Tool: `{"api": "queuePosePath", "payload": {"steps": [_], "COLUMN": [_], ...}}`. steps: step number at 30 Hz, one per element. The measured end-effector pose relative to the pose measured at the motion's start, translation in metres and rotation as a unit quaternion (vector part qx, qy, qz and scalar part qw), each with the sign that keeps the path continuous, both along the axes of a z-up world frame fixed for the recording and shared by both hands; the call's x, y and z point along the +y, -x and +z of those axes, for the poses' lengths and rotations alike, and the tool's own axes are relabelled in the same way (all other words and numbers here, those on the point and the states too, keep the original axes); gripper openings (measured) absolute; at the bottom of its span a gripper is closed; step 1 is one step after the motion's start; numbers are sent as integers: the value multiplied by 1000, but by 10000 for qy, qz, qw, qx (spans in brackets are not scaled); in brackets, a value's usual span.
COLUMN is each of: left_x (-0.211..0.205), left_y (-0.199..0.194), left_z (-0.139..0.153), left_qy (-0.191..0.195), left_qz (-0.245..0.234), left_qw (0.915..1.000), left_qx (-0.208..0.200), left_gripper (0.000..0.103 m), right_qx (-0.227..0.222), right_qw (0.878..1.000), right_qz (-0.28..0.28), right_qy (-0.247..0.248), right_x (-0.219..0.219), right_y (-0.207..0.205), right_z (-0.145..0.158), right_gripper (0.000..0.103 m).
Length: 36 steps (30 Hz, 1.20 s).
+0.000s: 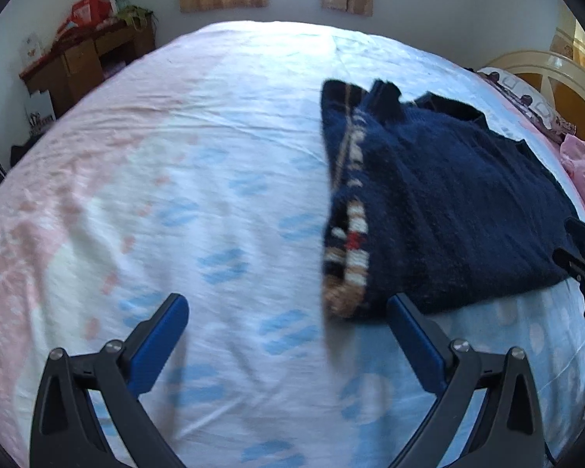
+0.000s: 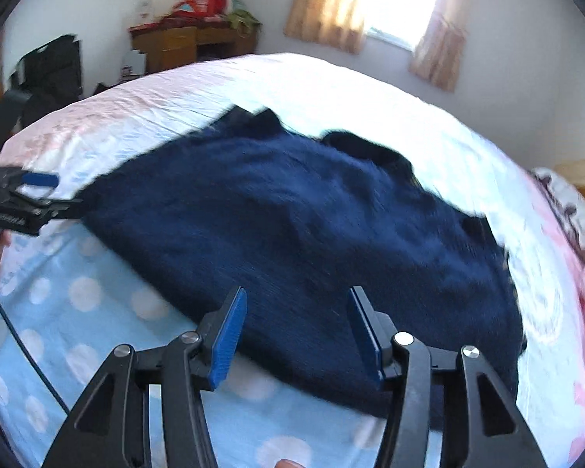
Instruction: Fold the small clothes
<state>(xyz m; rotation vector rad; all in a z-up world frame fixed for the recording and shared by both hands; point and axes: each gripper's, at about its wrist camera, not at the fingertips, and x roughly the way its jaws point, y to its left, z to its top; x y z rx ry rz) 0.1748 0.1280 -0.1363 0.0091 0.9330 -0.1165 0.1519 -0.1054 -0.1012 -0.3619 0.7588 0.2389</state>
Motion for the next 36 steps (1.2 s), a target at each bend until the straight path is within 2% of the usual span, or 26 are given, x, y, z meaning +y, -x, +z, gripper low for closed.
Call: {"api": "queuePosePath", "payload": {"steps": [5,11,17,25,30,33,36], "left_x": [24,50,88,128,122,103,81], "left_y": [-6,-12,-25,-46,-70,-86,-104], "left_z": [7,15,32,46,43,42,40], "left_qy": [-84,-129,179,844,1271,1303,1565], "left_qz": [74,40,156,106,-115,-355,-661], "left_qw": [9999,9998,9992,9956,9912,9903,9852], "left_qx": [-67,-124,-318,-399,-346,-317,-212], "left_gripper": [103,103,103,103,103,103,103], "right_qx": [-186,-251,-366,-449,-414,-465,-410], "right_qw": [9982,9948,9885,9799,9793,9783,9821], "right_qz": [526,902,1396,1817,1813,1787,1609], "right_qy": [222,388,455,686,794,941,889], "right_x": [44,88,127,170,193,200,195], "right_y": [2,0,13,19,8,6,0], "right_z": [0,-7,-12,-23,-34,-40,-42], "right_gripper": [54,54,54,55,55,54,54]}}
